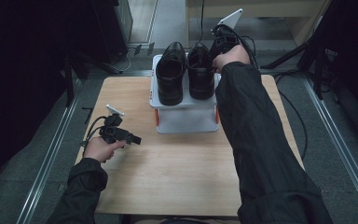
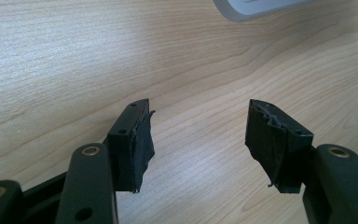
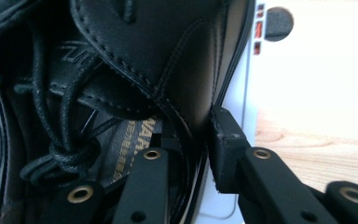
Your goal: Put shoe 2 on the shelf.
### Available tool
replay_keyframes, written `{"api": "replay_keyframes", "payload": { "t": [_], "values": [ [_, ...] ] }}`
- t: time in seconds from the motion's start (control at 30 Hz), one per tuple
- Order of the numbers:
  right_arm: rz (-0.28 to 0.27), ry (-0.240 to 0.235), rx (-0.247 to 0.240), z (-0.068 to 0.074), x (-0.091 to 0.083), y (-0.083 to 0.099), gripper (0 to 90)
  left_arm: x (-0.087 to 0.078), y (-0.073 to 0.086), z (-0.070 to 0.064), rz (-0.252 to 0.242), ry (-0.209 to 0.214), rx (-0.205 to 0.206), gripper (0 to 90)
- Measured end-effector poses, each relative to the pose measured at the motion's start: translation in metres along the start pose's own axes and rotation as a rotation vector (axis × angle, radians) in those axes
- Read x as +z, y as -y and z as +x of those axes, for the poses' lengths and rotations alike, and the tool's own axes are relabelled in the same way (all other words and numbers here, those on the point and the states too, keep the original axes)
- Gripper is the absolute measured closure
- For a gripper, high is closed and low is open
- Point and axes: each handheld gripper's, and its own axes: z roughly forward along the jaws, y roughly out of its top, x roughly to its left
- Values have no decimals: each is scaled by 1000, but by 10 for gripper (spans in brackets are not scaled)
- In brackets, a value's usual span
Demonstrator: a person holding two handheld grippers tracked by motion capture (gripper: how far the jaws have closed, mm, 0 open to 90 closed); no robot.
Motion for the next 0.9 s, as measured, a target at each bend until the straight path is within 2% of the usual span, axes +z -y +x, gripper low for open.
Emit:
{"api": "replay_keyframes", "payload": {
  "t": [0.2, 0.33, 0.5, 0.9],
  "values": [
    [35, 5, -19, 6, 6, 5, 742, 1, 0, 0, 3, -1, -4, 405],
    [28, 2, -24, 5, 7, 7, 738, 1, 0, 1, 1, -2, -4, 405],
    [25, -32, -30, 3, 7, 10, 722, 1, 0, 0, 2, -1, -8, 405],
    [3, -36, -74, 1, 2, 12, 654, 1, 0, 1, 2, -4, -6, 404]
  ]
}}
